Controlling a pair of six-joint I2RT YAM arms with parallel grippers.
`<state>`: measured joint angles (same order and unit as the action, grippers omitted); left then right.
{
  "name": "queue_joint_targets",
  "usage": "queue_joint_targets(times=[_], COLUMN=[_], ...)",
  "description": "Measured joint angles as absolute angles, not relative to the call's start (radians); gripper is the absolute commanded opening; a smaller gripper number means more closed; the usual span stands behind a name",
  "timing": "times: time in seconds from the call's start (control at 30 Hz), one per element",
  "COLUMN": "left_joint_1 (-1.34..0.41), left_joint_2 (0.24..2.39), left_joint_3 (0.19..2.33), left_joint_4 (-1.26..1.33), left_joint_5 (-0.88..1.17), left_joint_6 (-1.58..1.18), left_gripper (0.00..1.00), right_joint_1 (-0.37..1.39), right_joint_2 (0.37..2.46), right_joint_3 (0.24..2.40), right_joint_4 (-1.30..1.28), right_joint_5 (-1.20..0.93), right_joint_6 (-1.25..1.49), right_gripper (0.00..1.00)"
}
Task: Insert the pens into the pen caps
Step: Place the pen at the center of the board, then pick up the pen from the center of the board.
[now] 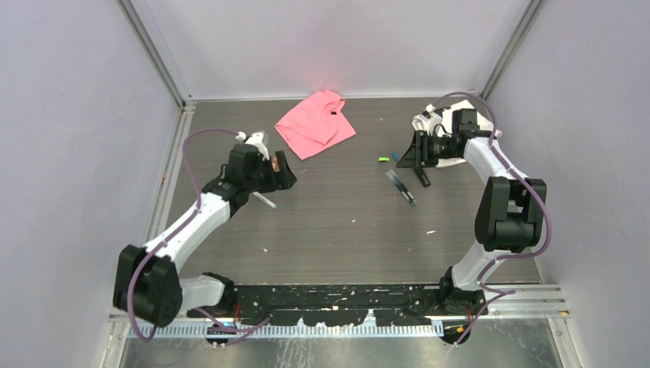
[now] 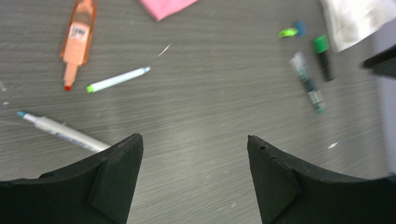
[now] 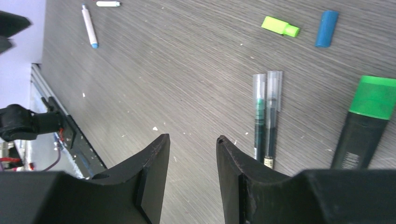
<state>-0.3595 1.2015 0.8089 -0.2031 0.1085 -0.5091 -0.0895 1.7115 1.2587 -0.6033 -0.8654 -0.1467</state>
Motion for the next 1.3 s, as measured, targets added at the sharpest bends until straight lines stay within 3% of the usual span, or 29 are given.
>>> queue_joint_targets(times=[0.1, 0.23, 0.43, 0.6, 0.83, 1.1, 1.3], left_joint_1=[-0.358, -0.35, -0.338, -0.332, -0.323, -0.308, -0.304], left_joint_2=[1.317, 1.442, 1.565, 1.537, 1.533, 1.676, 1.724], left_joint_3=[0.893, 0.978, 1.074, 1.002, 0.963, 1.02, 1.051], left_joint_4=[-0.295, -0.352, -0.466, -0.507, -0.536, -0.572, -0.594], left_joint_5=[0.07, 0.039, -0.086, -0.194, -0.248, -0.261, -0.266], left_joint_6=[-0.46, -0.458, -0.545, -0.686, -0.843, -0.938, -0.966], left_gripper=[0.73, 0.52, 0.5, 0.51, 0.52, 0.47, 0.25], right_joint_1=[-0.089, -0.089, -0.089, -0.089, -0.089, -0.089, -0.089], right_joint_2=[1.711, 1.711, 1.711, 1.71, 1.711, 1.711, 1.711], right_joint_3=[1.238, 1.211, 1.204, 1.196, 1.198, 1.2, 1.2], right_joint_4=[-0.586, -0.568, -0.542, -0.536, -0.531, -0.524, -0.523], right_joint_5=[-0.886, -0.899, -0.907, -0.907, -0.9, -0.9, -0.9], right_joint_6=[-0.126, -0.105, -0.094, -0.094, -0.078, -0.071, -0.068], right_gripper=[0.48, 0.48, 0.48, 0.48, 0.48, 0.48, 0.48])
